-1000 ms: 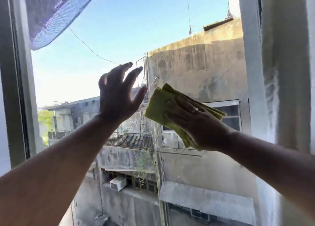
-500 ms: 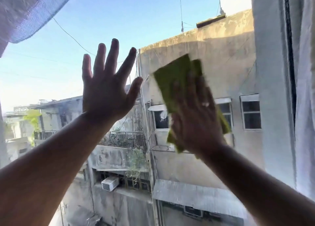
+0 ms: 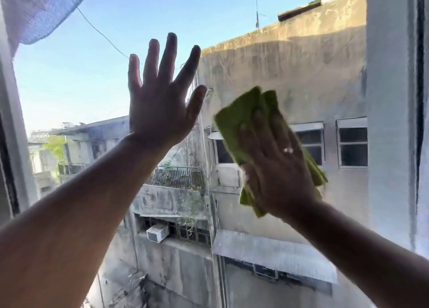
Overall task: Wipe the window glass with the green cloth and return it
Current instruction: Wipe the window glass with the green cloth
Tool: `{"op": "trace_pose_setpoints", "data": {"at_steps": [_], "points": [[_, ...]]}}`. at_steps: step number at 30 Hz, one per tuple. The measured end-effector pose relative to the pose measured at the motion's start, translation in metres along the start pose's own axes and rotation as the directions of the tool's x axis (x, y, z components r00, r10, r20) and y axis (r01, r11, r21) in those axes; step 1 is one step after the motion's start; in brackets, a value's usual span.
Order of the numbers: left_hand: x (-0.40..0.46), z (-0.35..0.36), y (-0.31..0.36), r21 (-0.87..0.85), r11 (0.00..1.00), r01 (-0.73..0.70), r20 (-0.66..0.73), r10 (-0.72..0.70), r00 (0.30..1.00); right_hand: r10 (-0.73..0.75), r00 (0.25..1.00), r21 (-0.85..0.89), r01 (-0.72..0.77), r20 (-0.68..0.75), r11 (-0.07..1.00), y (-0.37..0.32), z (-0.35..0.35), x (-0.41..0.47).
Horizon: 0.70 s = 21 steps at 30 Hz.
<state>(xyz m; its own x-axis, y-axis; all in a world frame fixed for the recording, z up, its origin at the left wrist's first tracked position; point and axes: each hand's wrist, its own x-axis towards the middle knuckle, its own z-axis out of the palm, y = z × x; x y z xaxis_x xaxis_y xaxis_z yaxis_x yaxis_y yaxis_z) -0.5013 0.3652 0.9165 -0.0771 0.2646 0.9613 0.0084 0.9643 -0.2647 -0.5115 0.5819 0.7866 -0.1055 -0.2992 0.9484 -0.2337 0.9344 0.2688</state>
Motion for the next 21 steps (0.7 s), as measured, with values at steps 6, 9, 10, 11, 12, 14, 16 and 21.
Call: {"op": "trace_pose_setpoints", "data": {"at_steps": [6, 9, 10, 11, 12, 14, 16, 21], "points": [[0.0, 0.002, 0.0, 0.015, 1.0, 0.011, 0.004, -0.011, 1.0, -0.549, 0.83, -0.03, 0.554, 0.099, 0.832, 0.018, -0.001, -0.038], [-0.002, 0.002, 0.002, 0.039, 0.999, 0.02, -0.004, -0.02, 1.0, -0.147, 0.989, 0.06, 0.149, -0.033, 0.987, 0.029, -0.007, -0.004], [-0.002, 0.002, 0.002, 0.042, 0.999, 0.016, -0.001, -0.016, 1.0, -0.074, 0.996, 0.109, 0.079, -0.05, 0.991, 0.013, -0.005, -0.002], [-0.002, 0.002, 0.001, 0.042, 0.999, 0.007, 0.001, -0.007, 1.0, -0.093, 0.995, 0.149, 0.098, -0.042, 0.984, -0.009, 0.0, -0.008], [-0.002, 0.001, 0.0, 0.039, 0.999, 0.001, 0.001, -0.001, 1.0, -0.231, 0.973, 0.174, 0.23, -0.015, 0.958, -0.03, 0.006, -0.019], [-0.001, 0.001, -0.002, 0.021, 1.0, 0.0, 0.007, 0.0, 1.0, -0.599, 0.798, 0.167, 0.583, 0.067, 0.795, -0.054, 0.01, -0.043], [-0.002, 0.001, -0.001, 0.001, 1.0, -0.006, 0.004, 0.006, 1.0, -0.741, 0.66, 0.135, 0.729, 0.121, 0.671, -0.036, 0.007, -0.046], [-0.002, 0.001, 0.0, 0.023, 1.0, 0.008, -0.018, -0.007, 1.0, -0.158, 0.987, 0.088, 0.161, -0.041, 0.983, 0.053, -0.012, 0.001]]}}
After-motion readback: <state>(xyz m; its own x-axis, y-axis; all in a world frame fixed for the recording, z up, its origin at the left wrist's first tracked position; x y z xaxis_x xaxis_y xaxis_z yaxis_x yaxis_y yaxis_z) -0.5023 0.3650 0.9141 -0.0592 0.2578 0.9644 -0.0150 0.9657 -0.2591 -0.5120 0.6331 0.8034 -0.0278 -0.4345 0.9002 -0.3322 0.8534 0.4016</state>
